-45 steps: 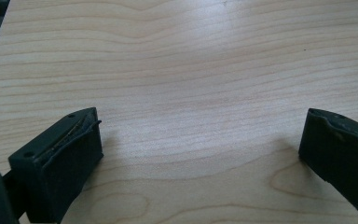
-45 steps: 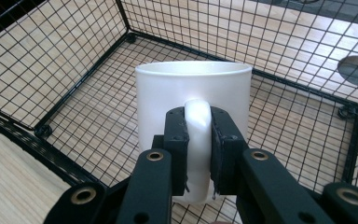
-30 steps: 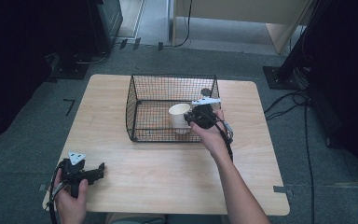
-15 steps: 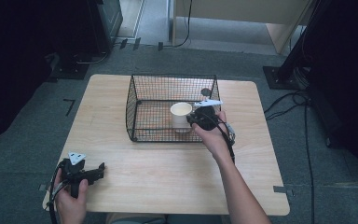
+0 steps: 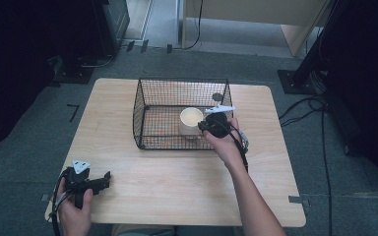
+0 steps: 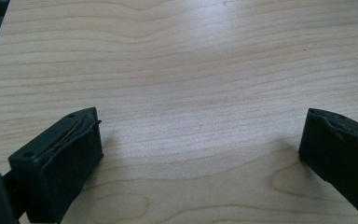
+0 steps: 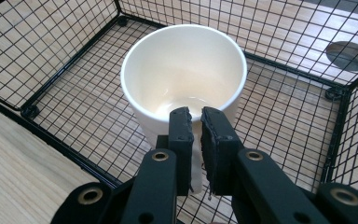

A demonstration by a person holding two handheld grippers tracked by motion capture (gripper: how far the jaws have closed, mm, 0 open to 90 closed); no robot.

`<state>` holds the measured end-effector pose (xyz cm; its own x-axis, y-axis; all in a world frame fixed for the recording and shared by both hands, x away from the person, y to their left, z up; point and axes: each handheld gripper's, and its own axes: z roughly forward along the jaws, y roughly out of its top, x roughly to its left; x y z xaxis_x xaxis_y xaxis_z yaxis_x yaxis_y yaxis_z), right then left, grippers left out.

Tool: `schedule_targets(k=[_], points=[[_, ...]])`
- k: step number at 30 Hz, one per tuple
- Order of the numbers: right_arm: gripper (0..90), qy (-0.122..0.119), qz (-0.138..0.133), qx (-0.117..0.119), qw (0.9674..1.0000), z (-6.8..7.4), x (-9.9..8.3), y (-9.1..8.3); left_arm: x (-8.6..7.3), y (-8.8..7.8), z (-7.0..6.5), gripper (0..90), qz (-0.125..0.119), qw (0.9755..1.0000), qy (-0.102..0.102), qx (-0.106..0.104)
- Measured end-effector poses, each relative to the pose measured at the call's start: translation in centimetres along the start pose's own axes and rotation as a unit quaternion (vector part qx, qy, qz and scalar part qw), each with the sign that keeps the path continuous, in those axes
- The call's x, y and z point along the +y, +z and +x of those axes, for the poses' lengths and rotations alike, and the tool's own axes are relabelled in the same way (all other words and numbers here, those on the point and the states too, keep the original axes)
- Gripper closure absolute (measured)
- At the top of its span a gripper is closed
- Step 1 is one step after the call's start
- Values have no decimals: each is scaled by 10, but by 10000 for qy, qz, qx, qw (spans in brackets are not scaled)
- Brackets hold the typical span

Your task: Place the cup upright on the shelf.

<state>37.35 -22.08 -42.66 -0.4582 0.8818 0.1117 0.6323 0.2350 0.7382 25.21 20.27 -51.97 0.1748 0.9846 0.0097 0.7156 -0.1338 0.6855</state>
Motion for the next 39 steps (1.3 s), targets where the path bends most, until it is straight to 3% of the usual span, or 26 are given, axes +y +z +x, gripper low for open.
schedule_targets(k=[9,13,20,26,28,30,33,39], points=[[781,18,-195,42,9998,1,1,-9,0,0,0,0,-3,10000,-4,0],[623,50,-387,170,9991,3,1,-19,0,0,0,0,-1,10000,0,0],[256,-23,-675,388,9970,10,-5,-41,0,0,0,0,-1,10000,1,0],[97,-140,-715,334,9968,14,-14,-59,0,0,0,0,2,10000,3,1],[6,-146,-711,357,9967,15,-18,-66,0,0,0,0,-8,10000,-10,2],[0,-160,-734,362,9965,15,-23,-72,0,0,0,0,-5,10000,-1,2],[0,-92,-733,161,9971,13,-31,-80,0,0,0,0,-2,10000,-6,2],[0,-92,-793,133,9967,5,-49,-95,0,0,0,0,-2,10000,-4,1]])
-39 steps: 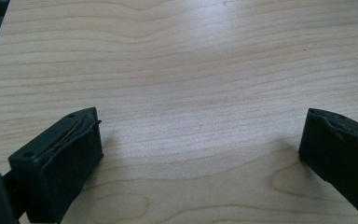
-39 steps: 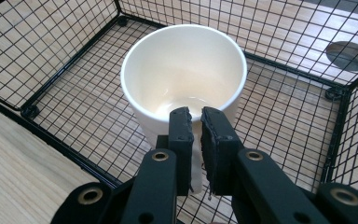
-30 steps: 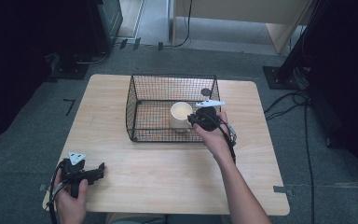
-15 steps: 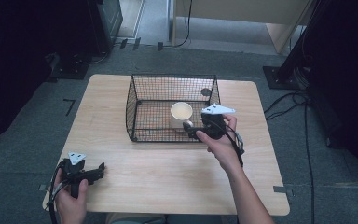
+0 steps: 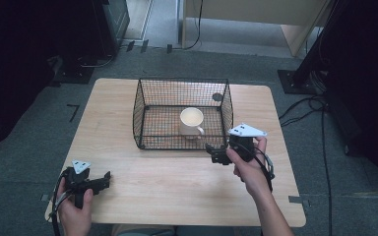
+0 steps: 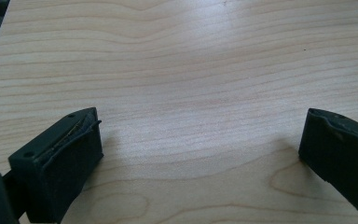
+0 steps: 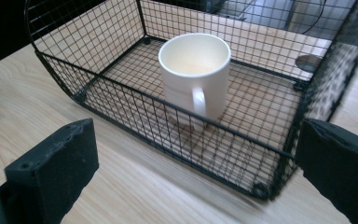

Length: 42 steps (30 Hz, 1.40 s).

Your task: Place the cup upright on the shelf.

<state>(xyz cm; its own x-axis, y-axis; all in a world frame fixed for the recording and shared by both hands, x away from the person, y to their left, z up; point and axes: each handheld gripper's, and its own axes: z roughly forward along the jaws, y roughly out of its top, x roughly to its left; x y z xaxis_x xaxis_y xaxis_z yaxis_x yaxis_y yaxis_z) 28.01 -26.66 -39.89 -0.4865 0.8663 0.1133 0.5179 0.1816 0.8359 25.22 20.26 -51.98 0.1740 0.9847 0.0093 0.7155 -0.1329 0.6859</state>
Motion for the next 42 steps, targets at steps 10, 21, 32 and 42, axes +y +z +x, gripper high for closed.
schedule_targets(k=[10,21,32,42], points=[[0,132,-88,-228,9996,-18,-33,-26,0,0,0,0,3,10000,6,0],[0,250,-112,-474,9985,-38,-62,-47,0,0,0,0,5,10000,7,1],[0,517,71,-696,9962,-62,-104,-52,0,0,0,0,4,10000,6,1],[0,723,316,-986,9920,-83,-138,-55,0,0,0,0,3,10000,7,1]])
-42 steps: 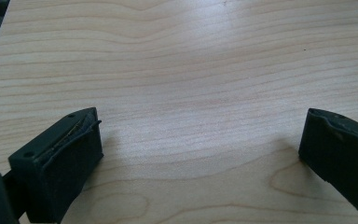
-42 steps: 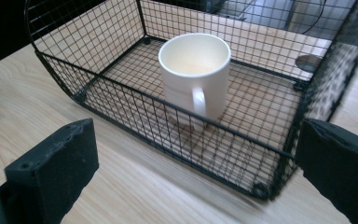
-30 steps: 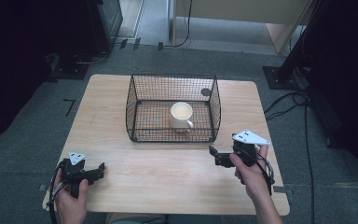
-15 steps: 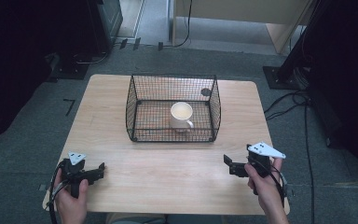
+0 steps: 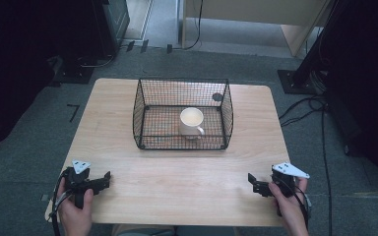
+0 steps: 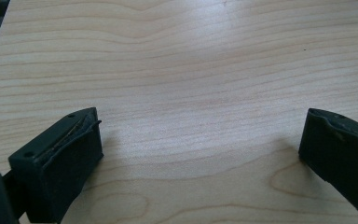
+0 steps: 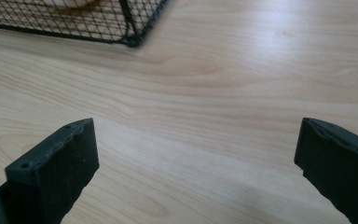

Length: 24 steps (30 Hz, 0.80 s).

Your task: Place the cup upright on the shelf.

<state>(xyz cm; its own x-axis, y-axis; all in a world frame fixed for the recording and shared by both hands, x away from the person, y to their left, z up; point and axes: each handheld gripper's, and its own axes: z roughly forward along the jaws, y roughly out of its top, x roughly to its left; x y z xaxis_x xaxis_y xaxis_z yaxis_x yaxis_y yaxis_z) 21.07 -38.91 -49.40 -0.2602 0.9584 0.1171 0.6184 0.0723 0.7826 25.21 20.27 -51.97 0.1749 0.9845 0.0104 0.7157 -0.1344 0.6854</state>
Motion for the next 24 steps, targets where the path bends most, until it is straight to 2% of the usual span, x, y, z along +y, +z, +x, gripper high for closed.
schedule_targets(k=[15,19,24], points=[[0,251,349,-490,9979,-35,-37,-7,0,0,0,0,2,10000,2,0],[0,284,432,-569,9970,-39,-42,-9,0,0,0,0,0,10000,-1,0],[0,179,475,-617,9968,-39,-45,-10,0,0,0,0,1,10000,-1,0]])
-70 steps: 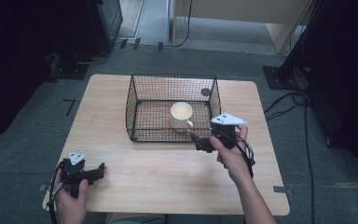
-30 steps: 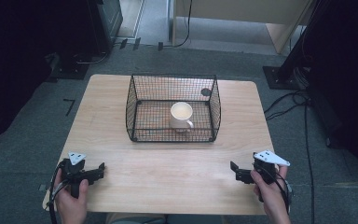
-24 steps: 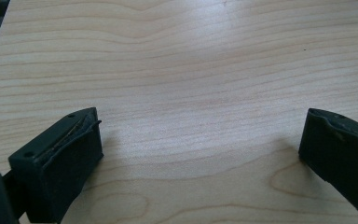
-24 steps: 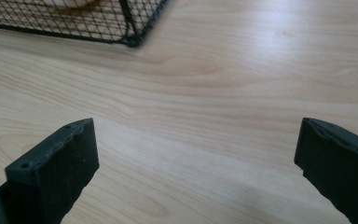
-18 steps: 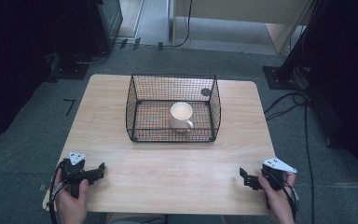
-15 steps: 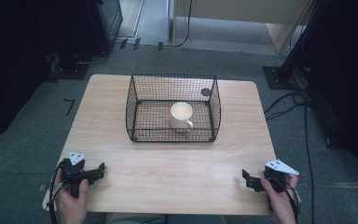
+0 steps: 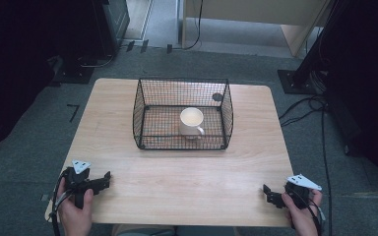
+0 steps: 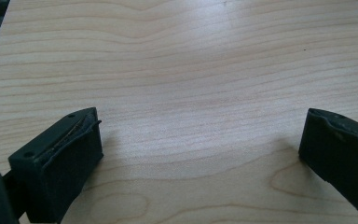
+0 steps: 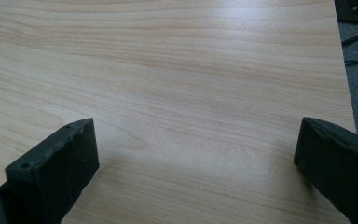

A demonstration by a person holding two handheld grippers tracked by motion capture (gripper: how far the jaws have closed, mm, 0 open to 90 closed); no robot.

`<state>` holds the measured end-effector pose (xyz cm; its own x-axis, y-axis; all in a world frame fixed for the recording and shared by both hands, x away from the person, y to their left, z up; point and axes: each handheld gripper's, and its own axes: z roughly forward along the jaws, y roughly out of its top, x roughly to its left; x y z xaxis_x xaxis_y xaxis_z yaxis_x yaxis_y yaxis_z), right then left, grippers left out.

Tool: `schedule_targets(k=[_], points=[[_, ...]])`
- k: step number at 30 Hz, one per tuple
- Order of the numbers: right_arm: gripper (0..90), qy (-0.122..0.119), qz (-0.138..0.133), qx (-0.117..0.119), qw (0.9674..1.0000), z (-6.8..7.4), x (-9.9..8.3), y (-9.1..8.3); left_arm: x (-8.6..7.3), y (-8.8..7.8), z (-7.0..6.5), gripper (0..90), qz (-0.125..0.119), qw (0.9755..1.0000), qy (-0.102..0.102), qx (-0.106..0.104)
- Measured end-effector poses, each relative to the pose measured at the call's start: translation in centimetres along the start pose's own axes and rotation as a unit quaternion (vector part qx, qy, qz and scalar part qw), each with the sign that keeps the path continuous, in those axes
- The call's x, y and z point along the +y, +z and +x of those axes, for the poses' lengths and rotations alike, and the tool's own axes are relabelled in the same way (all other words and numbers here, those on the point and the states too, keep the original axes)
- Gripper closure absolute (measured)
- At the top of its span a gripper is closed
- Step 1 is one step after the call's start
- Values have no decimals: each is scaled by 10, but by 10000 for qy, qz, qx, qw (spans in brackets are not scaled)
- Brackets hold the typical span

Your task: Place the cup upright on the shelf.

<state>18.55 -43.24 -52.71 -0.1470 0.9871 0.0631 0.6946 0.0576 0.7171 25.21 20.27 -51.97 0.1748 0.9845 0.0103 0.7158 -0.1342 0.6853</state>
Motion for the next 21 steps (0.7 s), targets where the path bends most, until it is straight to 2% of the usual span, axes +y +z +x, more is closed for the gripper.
schedule_targets(k=[3,21], points=[[0,-193,63,-70,9998,3,-1,1,0,0,0,0,-1,10000,-3,-1],[0,-125,63,-140,9998,6,0,1,1,1,-1,0,-5,10000,-32,29]])
